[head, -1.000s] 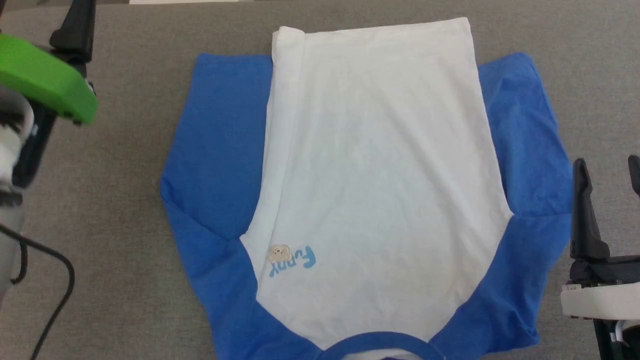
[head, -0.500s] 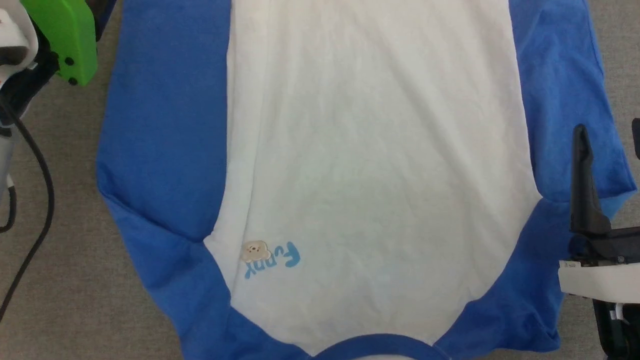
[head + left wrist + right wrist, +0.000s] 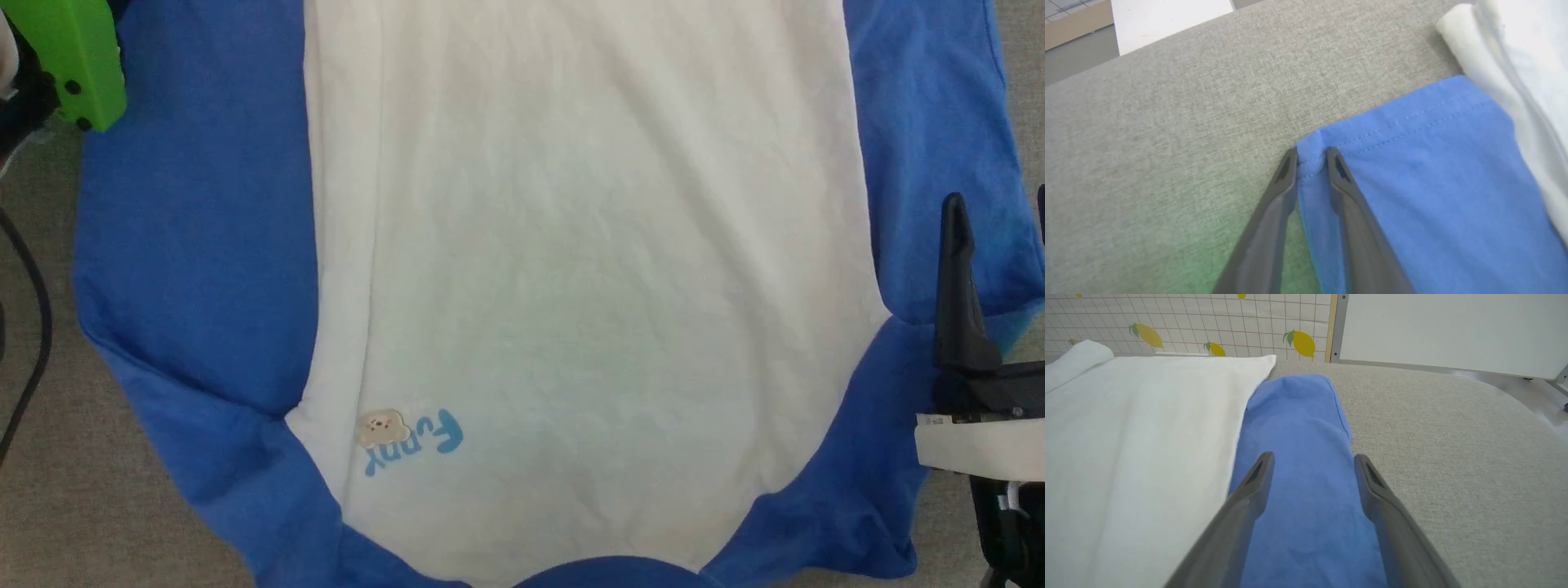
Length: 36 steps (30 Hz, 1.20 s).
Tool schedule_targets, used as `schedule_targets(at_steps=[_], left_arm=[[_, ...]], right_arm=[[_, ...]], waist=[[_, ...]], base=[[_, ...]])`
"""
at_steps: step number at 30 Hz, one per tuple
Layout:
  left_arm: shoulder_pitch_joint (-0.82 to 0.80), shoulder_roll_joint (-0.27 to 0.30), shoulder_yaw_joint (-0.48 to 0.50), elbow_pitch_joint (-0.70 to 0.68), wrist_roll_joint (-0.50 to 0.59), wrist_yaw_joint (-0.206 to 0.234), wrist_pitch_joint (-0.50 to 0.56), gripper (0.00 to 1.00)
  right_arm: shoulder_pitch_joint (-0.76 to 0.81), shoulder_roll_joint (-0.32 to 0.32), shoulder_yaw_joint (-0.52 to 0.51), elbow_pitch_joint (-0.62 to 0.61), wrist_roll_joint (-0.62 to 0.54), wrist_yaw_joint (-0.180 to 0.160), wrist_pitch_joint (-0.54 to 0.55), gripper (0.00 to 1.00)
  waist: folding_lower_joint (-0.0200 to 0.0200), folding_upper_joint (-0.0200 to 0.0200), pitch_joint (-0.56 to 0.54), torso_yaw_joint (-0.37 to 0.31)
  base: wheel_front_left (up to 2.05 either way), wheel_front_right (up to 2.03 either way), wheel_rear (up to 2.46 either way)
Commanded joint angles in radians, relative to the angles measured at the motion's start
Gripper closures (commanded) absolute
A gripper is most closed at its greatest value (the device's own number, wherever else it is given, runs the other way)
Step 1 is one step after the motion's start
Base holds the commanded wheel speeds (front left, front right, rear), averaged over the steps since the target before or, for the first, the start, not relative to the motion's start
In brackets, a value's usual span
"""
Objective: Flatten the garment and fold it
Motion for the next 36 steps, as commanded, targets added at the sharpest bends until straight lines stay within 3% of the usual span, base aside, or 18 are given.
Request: schedule_targets(at_steps=[1,13,16,23,36], left_arm=[[0.045,-0.018,-0.023,0.036,-0.007,0.002,0.009,1.00],[0.108,-0.027,0.105,0.034,-0.075,0.045,-0.191,1.00],[0.163,-0.019,0.171,0.011,-0.122,0.074,-0.241,1.00],[0.351,0.072,0.288,-0.028,-0.169,0.128,-0.294,1.00],[0.703,0.105,0.423,-0.153,-0.211,0.260,-0.357,1.00]], right_arm=[[-0.020,0.001,-0.005,0.004,0.004,-0.002,-0.001,0.00],[0.002,0.001,-0.016,0.043,-0.008,-0.002,0.014,0.00],[0.030,0.001,-0.025,0.047,0.000,-0.002,0.025,0.00],[0.106,0.001,-0.059,0.045,0.025,-0.002,0.044,0.00],[0.186,0.001,-0.080,0.054,0.062,-0.002,0.057,0.00]], waist=[[-0.0001,0.0000,-0.011,0.007],[-0.0001,0.0000,-0.258,0.063],[-0.0001,0.0000,-0.330,0.071],[-0.0001,0.0000,-0.453,0.093],[-0.0001,0.0000,-0.606,0.126]], base=[[0.00,0.00,0.00],[0.00,0.00,0.00],[0.00,0.00,0.00],[0.00,0.00,0.00],[0.00,0.00,0.00]])
